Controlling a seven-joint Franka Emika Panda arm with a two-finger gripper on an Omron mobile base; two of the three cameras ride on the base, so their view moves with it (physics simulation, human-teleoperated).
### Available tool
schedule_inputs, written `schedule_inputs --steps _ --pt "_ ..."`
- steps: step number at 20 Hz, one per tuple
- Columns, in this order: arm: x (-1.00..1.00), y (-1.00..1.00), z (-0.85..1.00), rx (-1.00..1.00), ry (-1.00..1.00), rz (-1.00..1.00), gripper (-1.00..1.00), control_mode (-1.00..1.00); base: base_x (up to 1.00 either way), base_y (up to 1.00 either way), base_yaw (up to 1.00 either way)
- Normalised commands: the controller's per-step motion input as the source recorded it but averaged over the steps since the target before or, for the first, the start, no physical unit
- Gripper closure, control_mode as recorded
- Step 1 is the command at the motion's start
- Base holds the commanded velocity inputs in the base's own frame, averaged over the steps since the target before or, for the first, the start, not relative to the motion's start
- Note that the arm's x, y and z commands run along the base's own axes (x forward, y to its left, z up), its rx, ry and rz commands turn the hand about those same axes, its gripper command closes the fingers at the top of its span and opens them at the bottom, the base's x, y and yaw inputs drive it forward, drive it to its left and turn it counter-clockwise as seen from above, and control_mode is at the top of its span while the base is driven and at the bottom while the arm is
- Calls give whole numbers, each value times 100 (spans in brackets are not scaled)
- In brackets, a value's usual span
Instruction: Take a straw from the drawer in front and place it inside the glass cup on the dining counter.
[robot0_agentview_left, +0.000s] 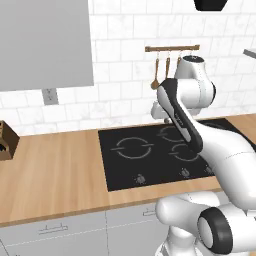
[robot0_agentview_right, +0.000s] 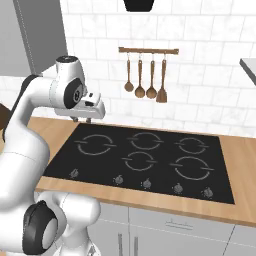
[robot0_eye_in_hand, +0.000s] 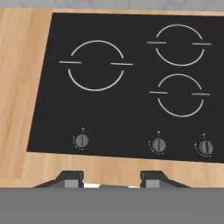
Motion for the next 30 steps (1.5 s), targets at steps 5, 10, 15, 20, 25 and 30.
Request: schedule_inputs --steps 5,10,15,20,25,30 --pt "0 0 0 0 0 0 -100 100 -3 0 0" --pt "0 0 0 0 0 0 -100 100 -58 33 6" --pt "0 0 0 0 0 0 -100 100 -71 68 5" --pt "0 0 0 0 0 0 -100 100 -21 74 -17" --pt "0 0 0 0 0 0 -100 100 0 65 -40" --pt "0 0 0 0 0 0 -100 100 0 60 -49"
